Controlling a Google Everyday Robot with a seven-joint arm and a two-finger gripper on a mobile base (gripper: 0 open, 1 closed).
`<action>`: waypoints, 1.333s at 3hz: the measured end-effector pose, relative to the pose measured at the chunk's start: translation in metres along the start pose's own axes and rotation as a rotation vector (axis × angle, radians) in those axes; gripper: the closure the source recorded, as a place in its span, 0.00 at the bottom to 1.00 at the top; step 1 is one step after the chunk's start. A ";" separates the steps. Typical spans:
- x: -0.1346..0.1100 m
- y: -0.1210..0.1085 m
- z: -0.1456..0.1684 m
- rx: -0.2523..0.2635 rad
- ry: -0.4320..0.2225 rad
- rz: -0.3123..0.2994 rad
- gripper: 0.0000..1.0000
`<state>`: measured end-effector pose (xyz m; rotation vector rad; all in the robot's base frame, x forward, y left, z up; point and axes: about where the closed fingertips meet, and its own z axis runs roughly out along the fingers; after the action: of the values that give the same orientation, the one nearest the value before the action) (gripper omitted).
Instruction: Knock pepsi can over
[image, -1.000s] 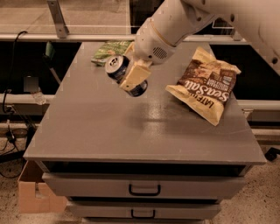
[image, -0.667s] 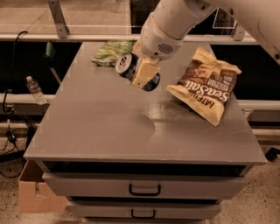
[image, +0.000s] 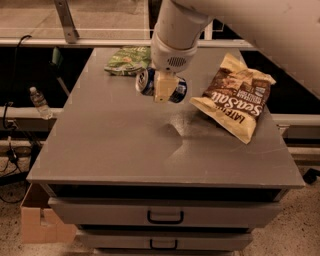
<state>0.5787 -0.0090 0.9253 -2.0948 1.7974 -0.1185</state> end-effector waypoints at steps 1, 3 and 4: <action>-0.008 0.007 0.019 -0.047 0.055 -0.036 0.83; -0.035 0.025 0.042 -0.133 0.069 -0.104 0.36; -0.048 0.031 0.045 -0.155 0.048 -0.128 0.13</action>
Offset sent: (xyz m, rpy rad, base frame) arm -0.0196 0.0441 -0.0519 -0.1520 0.1210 0.1058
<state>0.5545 0.0438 0.8820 -2.3342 1.7492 -0.0659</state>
